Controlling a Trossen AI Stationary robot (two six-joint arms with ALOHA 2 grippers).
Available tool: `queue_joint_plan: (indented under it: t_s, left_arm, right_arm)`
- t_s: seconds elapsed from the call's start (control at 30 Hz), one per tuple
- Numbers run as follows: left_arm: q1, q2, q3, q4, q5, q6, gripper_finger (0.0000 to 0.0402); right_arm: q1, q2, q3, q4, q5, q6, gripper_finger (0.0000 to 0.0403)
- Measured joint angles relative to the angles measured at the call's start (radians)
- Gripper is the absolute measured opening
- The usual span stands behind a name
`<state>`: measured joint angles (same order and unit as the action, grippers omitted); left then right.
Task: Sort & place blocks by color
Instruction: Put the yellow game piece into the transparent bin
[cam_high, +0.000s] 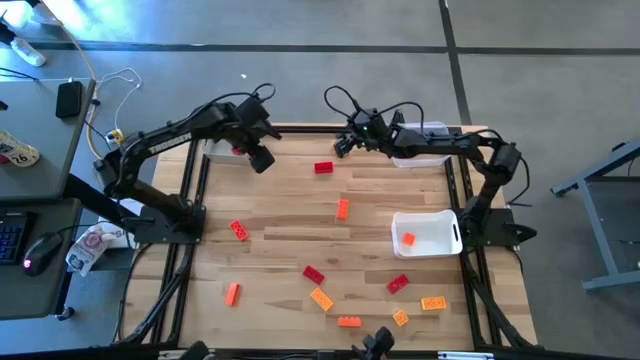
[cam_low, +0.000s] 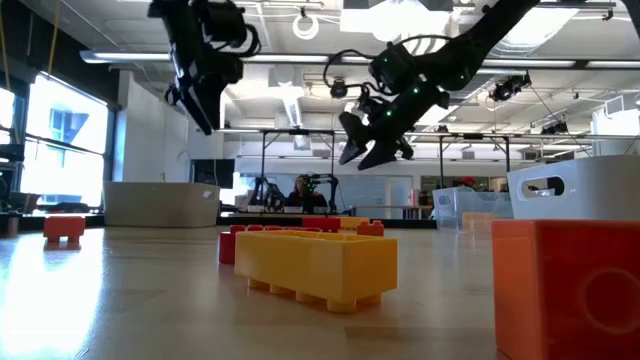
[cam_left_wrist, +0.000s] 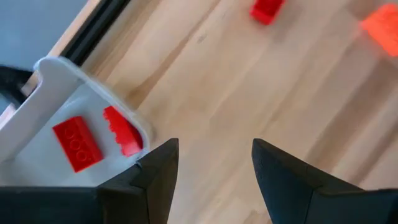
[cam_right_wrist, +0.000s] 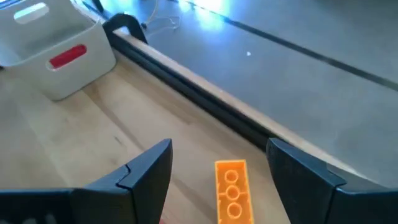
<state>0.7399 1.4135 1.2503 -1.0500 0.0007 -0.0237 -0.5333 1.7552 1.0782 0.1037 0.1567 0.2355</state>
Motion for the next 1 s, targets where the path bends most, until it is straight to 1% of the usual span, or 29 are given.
queue_joint_plan:
  t_s: [0.2,0.23,0.4,0.63,0.83,1.0]
  left_arm:
    - [-0.065,-0.042,0.0,0.0,-0.012,-0.026,0.0191]
    - [-0.073,-0.044,0.0,0.0,-0.012,-0.026,0.0191]
    - [-0.103,-0.044,0.0,0.004,-0.012,-0.026,0.0191]
    - [-0.116,-0.044,0.0,0.004,-0.024,-0.025,0.0191]
    - [-0.115,-0.044,0.0,0.004,-0.05,0.0,0.0191]
    - [-0.116,-0.044,-0.001,0.004,-0.05,0.001,0.0191]
  right_arm:
    - [0.011,0.032,0.003,-0.028,-0.007,0.018,0.0248]
    - [0.011,0.037,0.014,-0.055,-0.009,0.018,0.0248]
    - [0.003,0.081,0.15,-0.23,-0.005,-0.017,0.0248]
    - [-0.004,0.199,0.358,-0.491,-0.009,-0.02,0.0248]
    - [-0.004,0.299,0.452,-0.598,-0.009,-0.034,0.0248]
    - [-0.004,0.339,0.477,-0.625,-0.001,-0.035,0.0248]
